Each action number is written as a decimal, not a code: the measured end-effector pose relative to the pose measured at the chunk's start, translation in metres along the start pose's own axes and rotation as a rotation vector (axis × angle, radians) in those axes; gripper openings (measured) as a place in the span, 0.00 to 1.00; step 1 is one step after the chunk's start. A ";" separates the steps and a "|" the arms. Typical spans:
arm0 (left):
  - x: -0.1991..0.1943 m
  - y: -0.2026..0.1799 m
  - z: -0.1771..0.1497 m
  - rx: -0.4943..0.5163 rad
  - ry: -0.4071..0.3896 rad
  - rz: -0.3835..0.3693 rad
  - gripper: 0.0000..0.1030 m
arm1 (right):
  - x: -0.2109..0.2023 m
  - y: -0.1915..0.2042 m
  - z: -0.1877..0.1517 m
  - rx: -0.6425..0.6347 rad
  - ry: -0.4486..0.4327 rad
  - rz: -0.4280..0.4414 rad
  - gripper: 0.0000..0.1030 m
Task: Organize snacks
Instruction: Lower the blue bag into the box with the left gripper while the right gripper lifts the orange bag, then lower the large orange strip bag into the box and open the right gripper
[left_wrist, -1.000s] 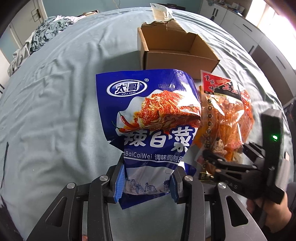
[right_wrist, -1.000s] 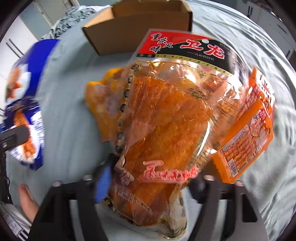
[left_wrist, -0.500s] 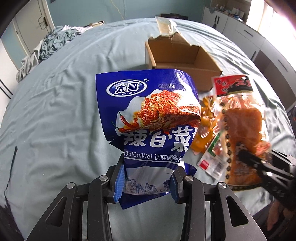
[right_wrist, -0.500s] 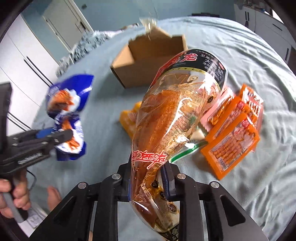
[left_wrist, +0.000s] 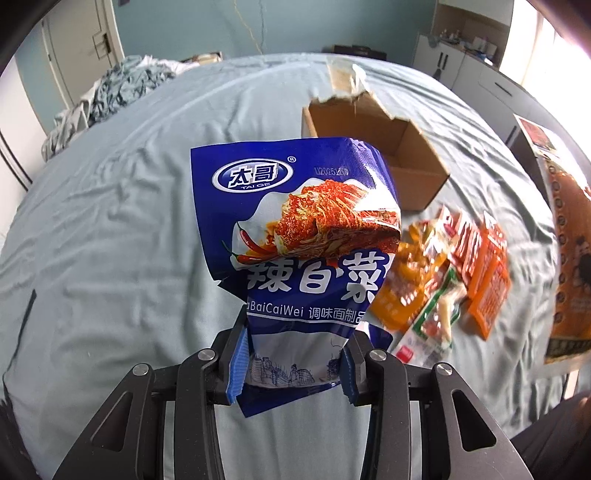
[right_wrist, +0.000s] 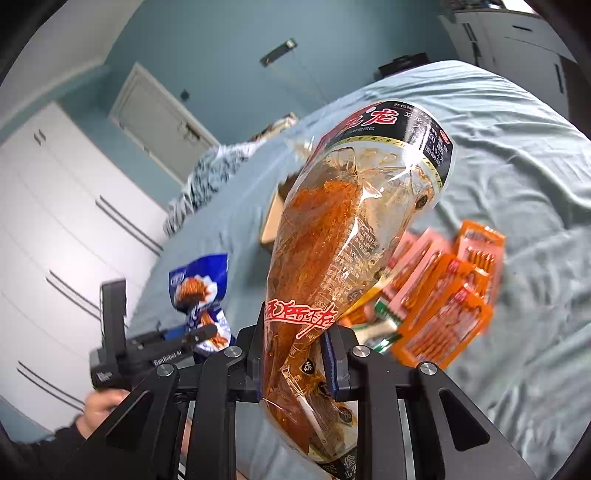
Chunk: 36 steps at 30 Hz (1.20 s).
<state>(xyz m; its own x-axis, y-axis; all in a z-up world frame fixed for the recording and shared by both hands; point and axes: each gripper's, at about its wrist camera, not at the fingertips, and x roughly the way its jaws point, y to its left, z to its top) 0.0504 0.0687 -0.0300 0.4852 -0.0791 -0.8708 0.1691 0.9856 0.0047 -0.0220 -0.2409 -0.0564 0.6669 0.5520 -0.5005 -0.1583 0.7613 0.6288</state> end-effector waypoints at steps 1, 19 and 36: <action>0.000 -0.002 0.004 0.007 -0.010 -0.001 0.38 | -0.007 -0.006 0.000 -0.001 -0.006 -0.001 0.21; 0.070 -0.038 0.171 -0.079 -0.143 -0.064 0.51 | -0.004 -0.016 -0.004 0.006 -0.034 0.002 0.21; 0.009 -0.008 0.099 0.000 -0.118 0.122 0.92 | 0.042 -0.008 0.063 -0.068 -0.081 0.059 0.21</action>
<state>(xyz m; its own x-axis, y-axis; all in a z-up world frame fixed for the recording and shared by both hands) 0.1380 0.0449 0.0105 0.5998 0.0241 -0.7998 0.1026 0.9890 0.1067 0.0531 -0.2449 -0.0449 0.7111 0.5693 -0.4126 -0.2463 0.7513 0.6123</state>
